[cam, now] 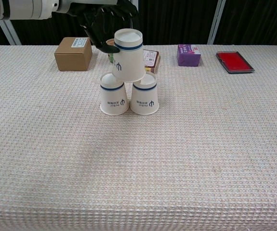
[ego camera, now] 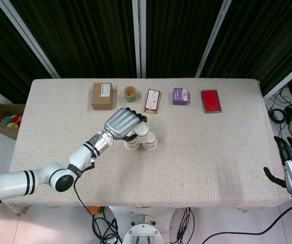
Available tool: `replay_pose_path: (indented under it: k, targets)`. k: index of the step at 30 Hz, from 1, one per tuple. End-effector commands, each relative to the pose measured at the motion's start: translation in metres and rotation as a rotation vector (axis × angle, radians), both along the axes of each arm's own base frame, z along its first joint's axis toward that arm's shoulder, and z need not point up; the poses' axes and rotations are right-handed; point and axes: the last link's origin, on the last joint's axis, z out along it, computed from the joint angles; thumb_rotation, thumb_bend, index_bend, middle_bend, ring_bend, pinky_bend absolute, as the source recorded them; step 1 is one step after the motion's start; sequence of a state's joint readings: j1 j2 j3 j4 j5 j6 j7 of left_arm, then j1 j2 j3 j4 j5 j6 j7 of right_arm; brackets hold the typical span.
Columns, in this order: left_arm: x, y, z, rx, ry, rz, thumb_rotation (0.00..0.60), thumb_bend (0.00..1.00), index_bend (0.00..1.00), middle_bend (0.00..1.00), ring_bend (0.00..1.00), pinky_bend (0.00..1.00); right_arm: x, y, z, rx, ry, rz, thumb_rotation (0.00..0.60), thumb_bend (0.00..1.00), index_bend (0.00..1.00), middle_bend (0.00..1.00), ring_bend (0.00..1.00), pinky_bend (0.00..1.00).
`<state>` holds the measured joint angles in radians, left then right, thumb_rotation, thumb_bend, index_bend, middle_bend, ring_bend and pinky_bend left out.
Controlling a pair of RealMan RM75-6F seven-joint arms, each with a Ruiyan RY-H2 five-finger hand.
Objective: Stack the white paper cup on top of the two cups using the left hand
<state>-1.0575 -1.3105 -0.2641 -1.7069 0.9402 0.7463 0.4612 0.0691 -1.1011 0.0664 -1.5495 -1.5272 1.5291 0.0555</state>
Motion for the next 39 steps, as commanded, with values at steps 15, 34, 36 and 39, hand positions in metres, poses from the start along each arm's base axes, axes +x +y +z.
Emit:
replay_pose_path:
  k: [15,34,36,39]
  targets:
    - [0.0,0.003,-0.005,-0.013,0.025,0.028,0.6,0.31,0.41,0.41,0.38,0.37,-0.004,0.002,0.001,-0.003,-0.002,-0.014,0.6,0.18,0.0,0.14,0.0,0.05]
    - [-0.002,0.003,-0.004,-0.02,0.039,0.035,0.6,0.3,0.32,0.32,0.33,0.31,-0.011,0.002,0.001,-0.009,-0.017,-0.032,0.6,0.18,0.0,0.15,0.0,0.05]
    - [-0.003,0.003,-0.004,-0.023,0.042,0.04,0.6,0.3,0.3,0.29,0.3,0.3,-0.011,0.003,0.001,-0.014,-0.019,-0.03,0.6,0.18,0.0,0.15,0.0,0.05]
    - [-0.004,0.003,-0.003,-0.024,0.042,0.044,0.581,0.29,0.26,0.25,0.27,0.29,-0.012,0.005,0.002,-0.021,-0.023,-0.025,0.6,0.18,0.0,0.15,0.0,0.05]
